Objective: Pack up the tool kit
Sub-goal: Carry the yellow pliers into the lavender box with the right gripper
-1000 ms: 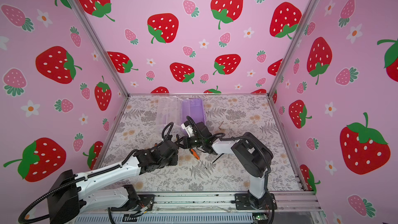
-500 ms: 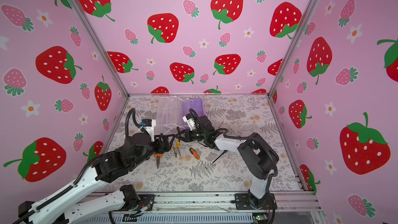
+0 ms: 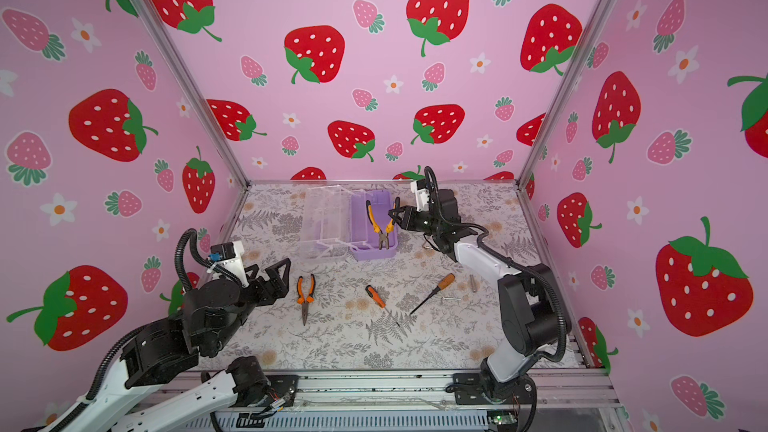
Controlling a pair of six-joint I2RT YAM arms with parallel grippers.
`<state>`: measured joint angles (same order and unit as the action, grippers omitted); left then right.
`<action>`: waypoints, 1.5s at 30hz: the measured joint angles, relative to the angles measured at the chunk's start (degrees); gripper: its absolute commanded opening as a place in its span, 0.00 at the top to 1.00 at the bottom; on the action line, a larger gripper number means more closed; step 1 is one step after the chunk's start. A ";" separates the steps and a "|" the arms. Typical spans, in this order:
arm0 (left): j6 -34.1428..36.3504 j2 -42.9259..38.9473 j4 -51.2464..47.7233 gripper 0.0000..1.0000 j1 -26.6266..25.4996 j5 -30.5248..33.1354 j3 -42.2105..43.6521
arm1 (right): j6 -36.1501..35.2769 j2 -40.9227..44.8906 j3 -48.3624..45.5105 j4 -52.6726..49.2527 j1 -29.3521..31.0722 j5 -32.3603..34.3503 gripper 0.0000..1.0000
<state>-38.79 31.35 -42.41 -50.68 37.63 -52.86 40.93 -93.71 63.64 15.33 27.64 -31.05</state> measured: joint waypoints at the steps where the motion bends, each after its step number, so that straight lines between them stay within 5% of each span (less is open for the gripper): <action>1: 0.00 0.11 -0.24 0.08 0.00 0.33 0.26 | -0.68 -0.42 1.38 -1.49 -0.11 1.75 0.98; 12: -0.02 2.89 -1.38 0.07 0.07 1.40 0.90 | -1.88 -16.96 14.51 -6.05 -0.17 8.94 0.98; 33: -0.24 2.86 -2.21 0.05 1.86 2.93 2.89 | -0.70 -38.18 35.39 -12.09 6.91 8.46 0.96; 38: -0.28 2.84 -2.29 0.05 2.45 2.89 3.72 | -0.68 -39.76 37.79 -12.22 6.86 8.17 0.89; 45: -0.42 3.04 -2.45 0.05 3.41 2.80 3.76 | -1.75 -41.77 41.16 -13.38 7.10 8.00 0.62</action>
<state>-39.20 34.39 -44.86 -47.27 40.42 -49.10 39.18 -135.48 104.79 1.96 34.74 -23.05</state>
